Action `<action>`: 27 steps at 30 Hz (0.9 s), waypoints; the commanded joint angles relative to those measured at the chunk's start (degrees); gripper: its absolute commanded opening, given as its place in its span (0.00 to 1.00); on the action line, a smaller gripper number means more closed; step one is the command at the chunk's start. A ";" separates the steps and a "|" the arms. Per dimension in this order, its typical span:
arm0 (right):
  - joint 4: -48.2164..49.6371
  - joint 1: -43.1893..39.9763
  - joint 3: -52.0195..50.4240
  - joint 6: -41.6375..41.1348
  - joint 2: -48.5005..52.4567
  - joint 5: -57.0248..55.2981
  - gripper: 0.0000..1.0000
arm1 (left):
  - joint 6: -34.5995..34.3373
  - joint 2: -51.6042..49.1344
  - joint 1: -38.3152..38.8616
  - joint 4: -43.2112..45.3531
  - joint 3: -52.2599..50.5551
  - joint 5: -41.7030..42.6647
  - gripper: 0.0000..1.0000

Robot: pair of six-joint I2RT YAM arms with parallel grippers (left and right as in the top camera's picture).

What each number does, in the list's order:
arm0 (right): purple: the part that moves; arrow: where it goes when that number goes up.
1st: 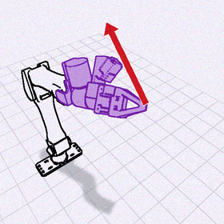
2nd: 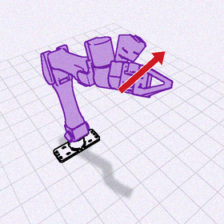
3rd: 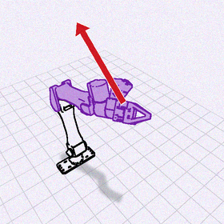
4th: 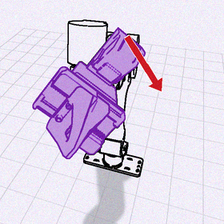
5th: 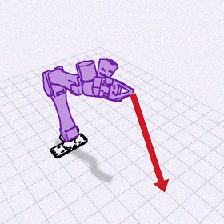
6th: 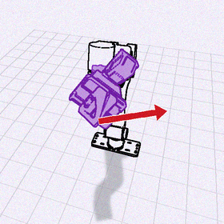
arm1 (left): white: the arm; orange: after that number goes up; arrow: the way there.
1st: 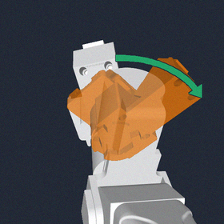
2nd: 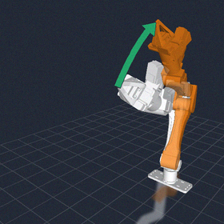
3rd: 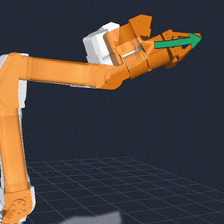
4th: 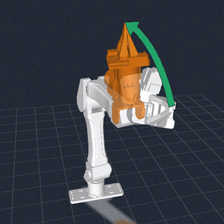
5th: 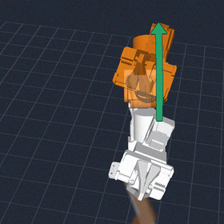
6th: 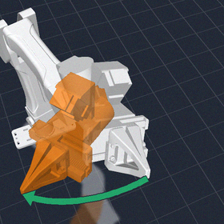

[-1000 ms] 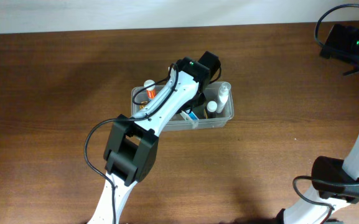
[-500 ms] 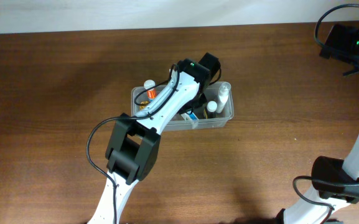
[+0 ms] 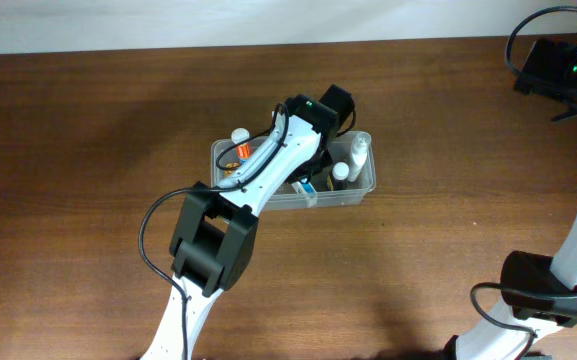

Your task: Pack container

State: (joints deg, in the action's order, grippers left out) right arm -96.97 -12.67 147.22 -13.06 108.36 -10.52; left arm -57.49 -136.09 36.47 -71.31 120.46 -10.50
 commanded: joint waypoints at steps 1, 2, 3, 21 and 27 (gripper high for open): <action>-0.35 -0.11 0.92 0.42 -0.96 -0.68 0.98 | 0.35 -1.79 -0.04 -0.28 -0.52 0.63 0.17; -0.33 -0.11 0.92 0.42 -0.96 -0.68 0.98 | 0.37 -1.79 -0.04 -0.44 -0.35 0.61 0.17; -0.33 -0.11 0.92 0.42 -0.96 -0.68 0.98 | 0.37 -1.79 -0.04 -0.63 -0.15 0.61 0.17; -0.33 -0.11 0.92 0.42 -0.94 -0.68 0.98 | 0.22 -1.79 -0.04 -6.82 10.91 -0.04 0.18; -0.33 -0.11 0.92 0.42 -0.96 -0.68 0.98 | 0.02 -1.79 -0.04 -8.50 13.11 -0.04 0.18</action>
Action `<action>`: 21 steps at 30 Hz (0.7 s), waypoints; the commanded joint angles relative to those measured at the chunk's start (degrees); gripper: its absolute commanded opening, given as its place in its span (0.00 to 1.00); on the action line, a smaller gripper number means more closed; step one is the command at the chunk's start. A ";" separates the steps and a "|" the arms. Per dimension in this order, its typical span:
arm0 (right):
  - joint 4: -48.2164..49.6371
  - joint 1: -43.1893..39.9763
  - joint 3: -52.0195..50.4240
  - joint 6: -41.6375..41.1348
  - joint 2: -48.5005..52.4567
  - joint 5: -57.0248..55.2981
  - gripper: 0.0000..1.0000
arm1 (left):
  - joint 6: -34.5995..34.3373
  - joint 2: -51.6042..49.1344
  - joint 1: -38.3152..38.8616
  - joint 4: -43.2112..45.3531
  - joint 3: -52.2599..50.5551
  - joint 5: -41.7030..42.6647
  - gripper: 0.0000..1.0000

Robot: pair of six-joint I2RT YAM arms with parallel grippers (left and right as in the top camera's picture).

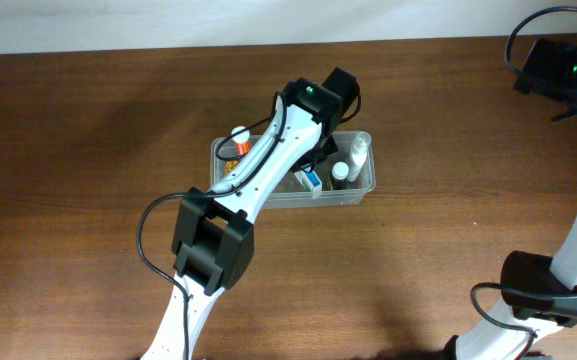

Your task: Pack container

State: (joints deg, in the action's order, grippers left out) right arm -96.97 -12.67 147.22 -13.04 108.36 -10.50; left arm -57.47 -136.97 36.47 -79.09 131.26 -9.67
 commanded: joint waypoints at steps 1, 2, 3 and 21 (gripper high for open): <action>-0.33 -0.11 0.92 0.39 -0.94 -0.70 0.98 | 0.00 -0.92 -0.04 -1.05 2.67 -0.87 0.18; -0.33 -0.11 0.92 0.39 -0.96 -0.70 0.98 | 0.00 -0.92 -0.04 -1.62 3.21 -0.90 0.18; -0.33 -0.11 0.92 0.39 -0.96 -0.70 0.98 | 0.00 -0.92 -0.04 -2.05 3.72 -0.90 0.18; -0.35 -0.11 0.92 0.39 -0.96 -0.70 0.98 | 7.32 -0.92 -0.02 -11.10 15.10 -2.36 0.17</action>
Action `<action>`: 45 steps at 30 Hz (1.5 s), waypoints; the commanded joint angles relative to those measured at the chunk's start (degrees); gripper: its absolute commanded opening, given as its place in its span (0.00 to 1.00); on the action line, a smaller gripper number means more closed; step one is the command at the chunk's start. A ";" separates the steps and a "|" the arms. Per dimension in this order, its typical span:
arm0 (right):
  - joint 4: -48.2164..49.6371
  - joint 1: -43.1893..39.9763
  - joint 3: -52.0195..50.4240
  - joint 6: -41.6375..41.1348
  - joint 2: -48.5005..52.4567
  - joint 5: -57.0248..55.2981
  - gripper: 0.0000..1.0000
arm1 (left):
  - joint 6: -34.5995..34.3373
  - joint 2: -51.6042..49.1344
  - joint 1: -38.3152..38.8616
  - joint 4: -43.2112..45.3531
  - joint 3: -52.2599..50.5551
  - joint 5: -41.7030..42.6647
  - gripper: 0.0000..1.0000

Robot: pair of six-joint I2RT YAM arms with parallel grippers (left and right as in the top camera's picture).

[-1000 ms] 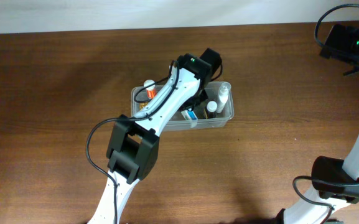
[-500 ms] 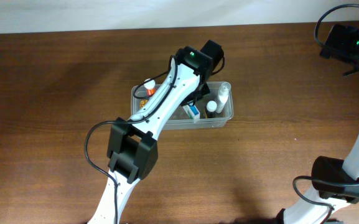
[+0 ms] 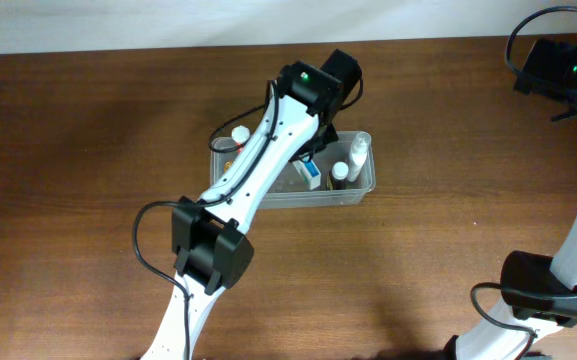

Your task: Pack container

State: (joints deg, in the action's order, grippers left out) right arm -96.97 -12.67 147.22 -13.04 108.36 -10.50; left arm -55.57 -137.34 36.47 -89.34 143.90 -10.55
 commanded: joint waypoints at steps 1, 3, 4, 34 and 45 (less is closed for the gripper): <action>-0.33 -0.11 0.92 0.39 -0.96 -0.70 0.98 | 8.00 -0.55 -0.02 -1.29 2.97 -1.49 0.17; -0.33 -0.11 0.92 0.39 -0.96 -0.70 0.99 | 13.25 -0.55 -0.02 -1.84 3.52 -1.46 0.17; -0.33 -0.11 0.92 0.39 -0.96 -0.70 0.98 | 15.82 -0.55 -0.02 -2.12 3.61 -1.46 0.17; -0.33 -0.11 0.92 0.39 -0.96 -0.70 0.98 | 83.60 -0.57 -0.79 -7.37 3.52 7.82 0.08; -0.33 -0.11 0.92 0.39 -0.96 -0.70 0.98 | 89.90 -0.57 -2.43 -5.29 3.52 7.87 0.59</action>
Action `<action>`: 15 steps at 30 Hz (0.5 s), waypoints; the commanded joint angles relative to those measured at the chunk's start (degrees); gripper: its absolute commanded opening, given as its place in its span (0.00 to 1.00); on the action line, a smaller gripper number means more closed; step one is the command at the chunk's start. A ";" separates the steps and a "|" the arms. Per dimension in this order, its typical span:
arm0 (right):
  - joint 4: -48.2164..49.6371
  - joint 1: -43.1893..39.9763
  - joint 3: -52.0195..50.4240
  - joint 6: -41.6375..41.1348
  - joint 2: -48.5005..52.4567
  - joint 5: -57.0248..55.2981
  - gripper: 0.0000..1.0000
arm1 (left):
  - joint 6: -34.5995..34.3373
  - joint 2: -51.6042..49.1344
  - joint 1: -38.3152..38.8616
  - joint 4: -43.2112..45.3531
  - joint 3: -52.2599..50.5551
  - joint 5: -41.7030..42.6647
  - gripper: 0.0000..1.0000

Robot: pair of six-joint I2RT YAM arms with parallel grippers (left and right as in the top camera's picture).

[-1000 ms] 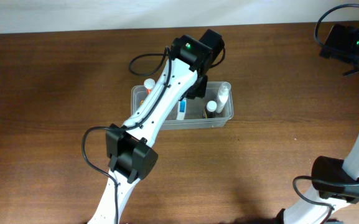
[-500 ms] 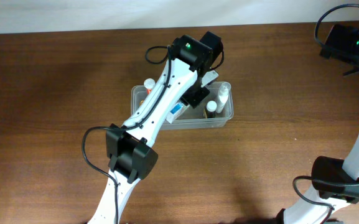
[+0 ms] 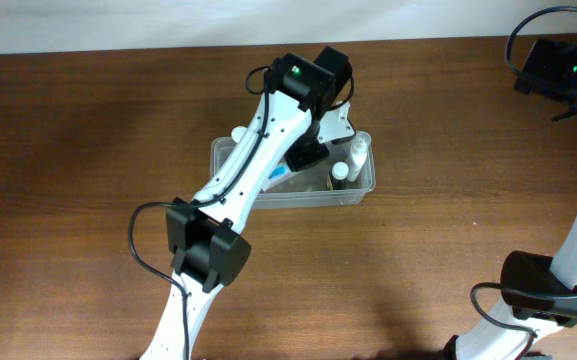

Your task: Pack container

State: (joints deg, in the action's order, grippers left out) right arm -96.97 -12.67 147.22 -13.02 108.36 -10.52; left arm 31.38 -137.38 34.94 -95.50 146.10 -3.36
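A clear plastic container [image 3: 360, 186] lies in the middle of the brown table. Two white bottles [image 3: 358, 151] stand at its right end, and the cap of another small bottle [image 3: 239, 133] shows at its left end. A sliver of a blue and white item [image 3: 279, 173] peeks out beside the arm. My left arm reaches across the container, and its gripper [image 3: 309, 154] points down into the middle of it. The overhead view does not show how its jaws stand or whether they hold anything. My right arm [image 3: 553, 65] is folded at the far right, well away from the container.
The right arm's base and cables [image 3: 533, 290] occupy the table's right edge. A pale wall runs along the far edge of the table [image 3: 88, 150]. The left arm's elbow block [image 3: 200, 252] hangs over the table in front of the container.
The left wrist has shifted a little further back and left over the container. The blue and white item is now mostly covered by the arm. The right arm has not moved.
The left gripper was low in the middle of the container, beside an orange item and a blue and white item. At each later moment the wrist stood further back and higher, with the gripper still over the container. The right arm stayed folded throughout.
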 commanded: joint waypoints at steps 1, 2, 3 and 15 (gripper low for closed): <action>-0.33 -0.11 0.92 0.37 -0.96 -0.68 0.98 | 2.95 -0.52 -0.98 0.94 1.31 0.70 0.62; -0.33 -0.11 0.92 0.37 -0.96 -0.68 0.98 | 2.95 -0.52 -0.98 0.94 1.31 0.68 0.65; -0.35 -0.11 0.92 0.37 -0.96 -0.68 0.98 | 2.93 -0.52 -0.98 0.92 1.31 0.68 0.68; -0.33 -0.11 0.92 0.37 -0.96 -0.68 0.98 | 2.91 -0.52 -0.68 0.94 1.31 1.14 0.94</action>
State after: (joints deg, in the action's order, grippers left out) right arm -96.97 -12.67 147.22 -13.02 108.36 -10.52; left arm 33.54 -137.38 34.26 -94.70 146.10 -3.33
